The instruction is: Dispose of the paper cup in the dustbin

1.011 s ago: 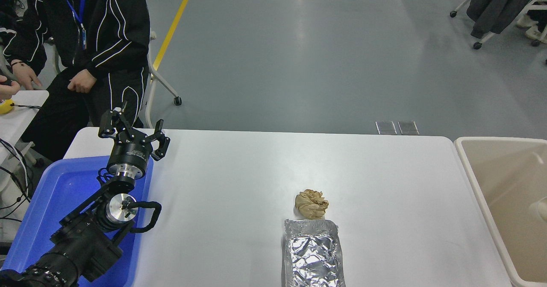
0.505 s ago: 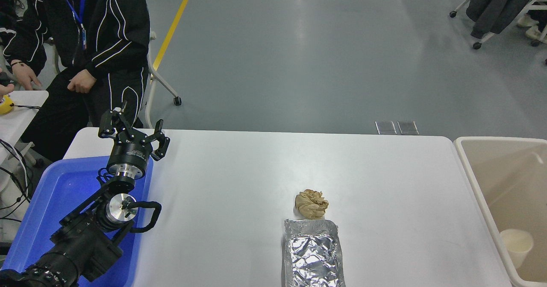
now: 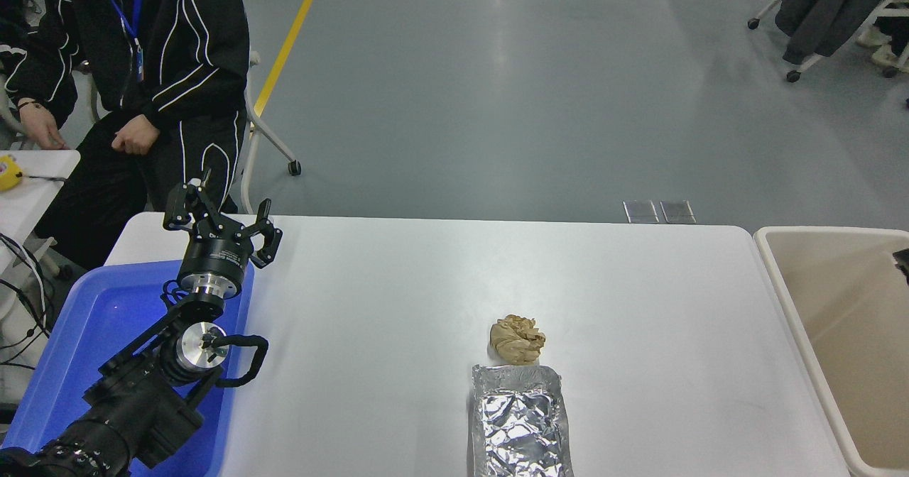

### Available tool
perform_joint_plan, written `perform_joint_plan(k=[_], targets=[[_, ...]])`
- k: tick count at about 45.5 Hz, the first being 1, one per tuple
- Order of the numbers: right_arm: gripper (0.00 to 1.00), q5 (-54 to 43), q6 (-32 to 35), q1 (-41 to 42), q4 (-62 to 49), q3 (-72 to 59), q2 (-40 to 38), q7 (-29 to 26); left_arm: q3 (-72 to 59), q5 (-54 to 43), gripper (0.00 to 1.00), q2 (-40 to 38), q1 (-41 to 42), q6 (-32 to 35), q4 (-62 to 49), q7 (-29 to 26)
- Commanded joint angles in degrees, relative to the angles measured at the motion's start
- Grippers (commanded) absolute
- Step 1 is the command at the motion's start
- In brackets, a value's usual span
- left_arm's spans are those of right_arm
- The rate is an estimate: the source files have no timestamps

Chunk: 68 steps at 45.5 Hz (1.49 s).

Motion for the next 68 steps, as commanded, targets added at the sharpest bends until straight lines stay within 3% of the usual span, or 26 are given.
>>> perform_joint_plan(k=[1, 13, 21, 32, 54, 68], targets=[[1.0, 0.0, -0.1, 13.8, 6.9, 6.1, -3.3, 0.0, 0.0, 0.0, 1.0, 0.0, 0.0, 0.0, 0.0, -0.1], [0.99, 0.0, -0.9, 17.1, 22.0, 19.0, -5.8, 0.1, 0.0, 0.0, 1.0, 0.0, 0.0, 0.0, 0.0, 0.0], [1.0, 0.0, -1.6, 16.7, 26.4, 24.0, -4.9, 0.3, 0.0, 0.0, 1.0, 0.0, 0.0, 0.0, 0.0, 0.0], [1.0, -0.4, -1.9, 10.3, 32.0, 32.5, -0.6, 1.0, 0.0, 0.0, 1.0, 0.0, 0.0, 0.0, 0.0, 0.0], [1.0, -2.1, -1.2, -1.7, 33.7, 34.6, 10.1, 7.9, 0.0, 0.0, 1.0, 0.0, 0.0, 0.0, 0.0, 0.0], [1.0, -2.1, -1.2, -7.8, 33.6, 34.6, 12.3, 11.8, 0.0, 0.0, 1.0, 0.0, 0.0, 0.0, 0.0, -0.1]])
